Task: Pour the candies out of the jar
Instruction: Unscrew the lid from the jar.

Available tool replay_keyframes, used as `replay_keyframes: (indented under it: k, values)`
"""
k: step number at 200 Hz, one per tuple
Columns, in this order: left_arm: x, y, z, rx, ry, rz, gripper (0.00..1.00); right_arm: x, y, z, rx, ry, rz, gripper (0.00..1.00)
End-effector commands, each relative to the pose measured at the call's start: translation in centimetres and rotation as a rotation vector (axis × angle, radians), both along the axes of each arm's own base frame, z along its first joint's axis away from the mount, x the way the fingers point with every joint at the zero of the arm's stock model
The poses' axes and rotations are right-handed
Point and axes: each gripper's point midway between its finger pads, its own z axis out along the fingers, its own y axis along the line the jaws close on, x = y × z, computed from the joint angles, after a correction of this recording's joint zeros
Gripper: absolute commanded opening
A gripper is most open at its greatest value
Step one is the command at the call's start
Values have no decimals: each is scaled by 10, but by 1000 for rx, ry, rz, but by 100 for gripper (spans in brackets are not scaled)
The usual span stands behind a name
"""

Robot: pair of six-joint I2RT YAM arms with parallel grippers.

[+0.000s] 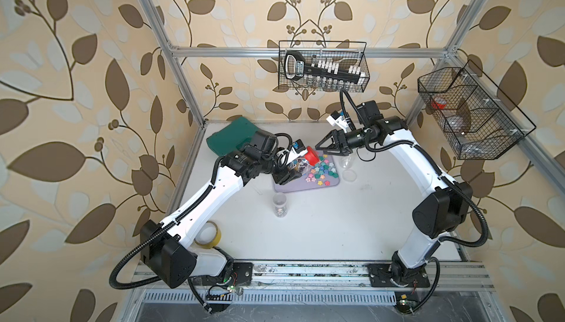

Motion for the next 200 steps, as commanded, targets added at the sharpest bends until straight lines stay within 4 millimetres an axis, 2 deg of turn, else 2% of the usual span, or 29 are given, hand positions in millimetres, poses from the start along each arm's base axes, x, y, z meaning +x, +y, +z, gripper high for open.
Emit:
replay_keyframes:
  k: [1,85,200]
  values:
    - [3,-2,21,-17,-88,-15,45,-3,7,11,-2,-30,25,92]
    - [3,-5,24,-34,-89,-21,44,-10,27,-11,-40,17,68,88]
    - [4,-7,26,-52,-94,-22,44,-13,31,-14,-45,20,84,80]
